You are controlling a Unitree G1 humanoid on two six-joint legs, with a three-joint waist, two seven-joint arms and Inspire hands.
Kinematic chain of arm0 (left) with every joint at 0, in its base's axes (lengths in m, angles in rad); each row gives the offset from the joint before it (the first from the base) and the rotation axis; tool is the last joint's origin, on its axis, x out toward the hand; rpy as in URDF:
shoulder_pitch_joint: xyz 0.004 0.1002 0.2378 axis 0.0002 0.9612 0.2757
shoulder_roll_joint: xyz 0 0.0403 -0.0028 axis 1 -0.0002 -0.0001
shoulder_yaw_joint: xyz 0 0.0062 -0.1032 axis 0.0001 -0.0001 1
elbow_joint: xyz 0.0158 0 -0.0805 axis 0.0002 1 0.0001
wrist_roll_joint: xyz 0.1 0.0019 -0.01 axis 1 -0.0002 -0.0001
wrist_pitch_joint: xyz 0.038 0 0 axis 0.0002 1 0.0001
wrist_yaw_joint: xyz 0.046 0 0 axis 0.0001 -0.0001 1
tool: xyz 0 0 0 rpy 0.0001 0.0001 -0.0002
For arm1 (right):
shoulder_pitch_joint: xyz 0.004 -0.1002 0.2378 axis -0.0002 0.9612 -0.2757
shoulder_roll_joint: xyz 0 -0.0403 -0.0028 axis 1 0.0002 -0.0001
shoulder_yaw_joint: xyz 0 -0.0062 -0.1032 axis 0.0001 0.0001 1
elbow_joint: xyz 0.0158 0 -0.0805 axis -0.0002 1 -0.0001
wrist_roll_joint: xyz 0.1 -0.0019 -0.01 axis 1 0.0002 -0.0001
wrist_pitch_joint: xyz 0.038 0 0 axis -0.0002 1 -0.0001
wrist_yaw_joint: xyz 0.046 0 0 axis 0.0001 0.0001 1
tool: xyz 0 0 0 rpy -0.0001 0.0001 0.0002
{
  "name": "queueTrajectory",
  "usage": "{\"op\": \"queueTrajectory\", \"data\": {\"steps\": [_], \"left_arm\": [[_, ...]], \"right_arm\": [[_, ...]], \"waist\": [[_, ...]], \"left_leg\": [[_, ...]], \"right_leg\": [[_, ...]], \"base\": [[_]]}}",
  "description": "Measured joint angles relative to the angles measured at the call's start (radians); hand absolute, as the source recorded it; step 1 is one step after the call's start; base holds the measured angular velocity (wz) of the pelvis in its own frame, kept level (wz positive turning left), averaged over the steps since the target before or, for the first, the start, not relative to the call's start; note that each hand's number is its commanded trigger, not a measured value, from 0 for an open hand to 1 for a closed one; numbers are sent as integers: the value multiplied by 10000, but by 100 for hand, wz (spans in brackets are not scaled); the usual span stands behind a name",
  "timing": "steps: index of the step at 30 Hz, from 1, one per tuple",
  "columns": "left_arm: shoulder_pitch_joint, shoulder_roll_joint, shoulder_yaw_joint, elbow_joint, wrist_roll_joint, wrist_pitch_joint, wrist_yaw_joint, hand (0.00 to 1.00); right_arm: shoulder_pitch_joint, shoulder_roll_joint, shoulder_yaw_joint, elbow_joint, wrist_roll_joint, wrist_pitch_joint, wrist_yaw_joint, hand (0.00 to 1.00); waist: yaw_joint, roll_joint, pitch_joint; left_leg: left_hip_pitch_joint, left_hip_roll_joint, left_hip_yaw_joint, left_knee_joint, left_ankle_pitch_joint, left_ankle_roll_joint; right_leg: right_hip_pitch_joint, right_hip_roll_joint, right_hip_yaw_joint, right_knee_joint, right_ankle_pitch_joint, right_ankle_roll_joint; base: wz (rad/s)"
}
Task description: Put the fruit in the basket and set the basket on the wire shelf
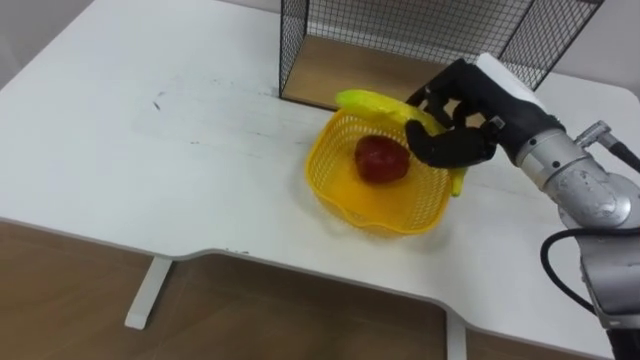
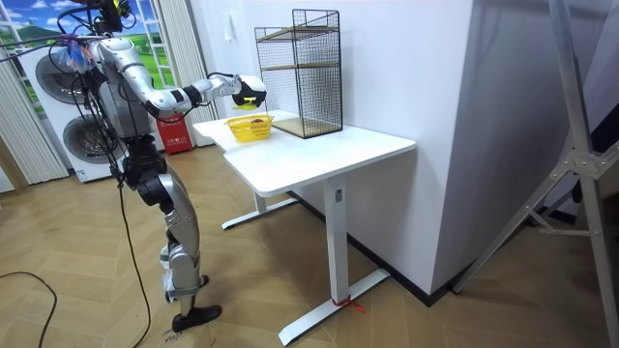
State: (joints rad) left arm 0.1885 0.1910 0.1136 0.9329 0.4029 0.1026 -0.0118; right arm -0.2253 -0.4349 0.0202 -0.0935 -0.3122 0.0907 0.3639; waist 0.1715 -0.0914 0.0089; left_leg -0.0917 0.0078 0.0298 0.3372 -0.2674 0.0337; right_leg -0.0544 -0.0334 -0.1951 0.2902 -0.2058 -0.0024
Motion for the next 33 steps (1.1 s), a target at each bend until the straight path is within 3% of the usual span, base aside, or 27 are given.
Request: {"op": "queueTrajectory", "data": {"steps": [33], "left_arm": [[69,0,-1,23,17,-5,77,0]], "right_arm": [[164,255,1,2,-65,-21,7,0]], "waist": [[-10,59,36]], "left_leg": [[151,-37,-40,-24,1,0]], "right_leg": [[162,-1,-31,-3,-1,1]], "base": [[0]]}}
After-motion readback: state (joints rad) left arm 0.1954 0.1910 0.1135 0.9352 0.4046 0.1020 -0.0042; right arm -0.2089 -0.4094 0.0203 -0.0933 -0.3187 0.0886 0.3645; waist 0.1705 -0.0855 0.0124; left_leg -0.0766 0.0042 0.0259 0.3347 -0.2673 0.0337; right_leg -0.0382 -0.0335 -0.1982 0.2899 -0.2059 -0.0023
